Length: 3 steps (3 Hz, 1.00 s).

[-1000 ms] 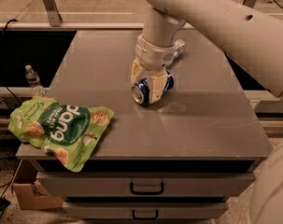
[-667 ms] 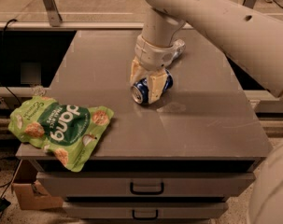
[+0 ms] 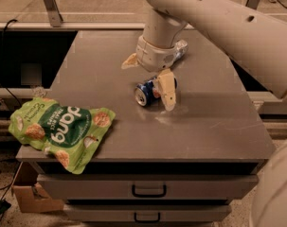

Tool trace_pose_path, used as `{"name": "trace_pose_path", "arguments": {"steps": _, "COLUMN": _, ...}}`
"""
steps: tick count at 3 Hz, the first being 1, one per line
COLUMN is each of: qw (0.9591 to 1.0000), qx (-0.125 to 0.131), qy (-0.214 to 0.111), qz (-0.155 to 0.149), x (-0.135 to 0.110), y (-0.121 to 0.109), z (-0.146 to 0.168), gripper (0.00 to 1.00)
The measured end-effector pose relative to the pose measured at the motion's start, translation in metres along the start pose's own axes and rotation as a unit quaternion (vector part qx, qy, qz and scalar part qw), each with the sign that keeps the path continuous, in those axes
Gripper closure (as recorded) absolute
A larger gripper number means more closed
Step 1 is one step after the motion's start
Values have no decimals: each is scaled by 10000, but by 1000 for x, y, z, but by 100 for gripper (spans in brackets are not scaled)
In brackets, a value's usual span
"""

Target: Knock pepsi can over

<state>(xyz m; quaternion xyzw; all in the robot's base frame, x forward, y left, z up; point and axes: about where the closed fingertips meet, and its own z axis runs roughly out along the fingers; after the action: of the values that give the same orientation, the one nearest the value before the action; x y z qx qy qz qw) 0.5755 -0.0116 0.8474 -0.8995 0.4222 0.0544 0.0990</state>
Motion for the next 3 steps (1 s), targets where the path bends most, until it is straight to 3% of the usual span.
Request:
{"name": "trace_pose_path", "arguments": {"steps": 1, "qw": 9998, "qx": 99, "qy": 190, "qz": 59, "x": 9, "y": -1, "z": -8, "gripper": 0}}
{"name": "trace_pose_path", "arguments": {"steps": 2, "qw": 9970, "qx": 134, "qy": 696, "qz": 312, "x": 36, "y": 7, "z": -27, "gripper": 0}}
{"name": "trace_pose_path", "arguments": {"steps": 3, "qw": 9887, "qx": 55, "qy": 1218, "qz": 871, "x": 76, "y": 34, "z": -48, "gripper": 0}}
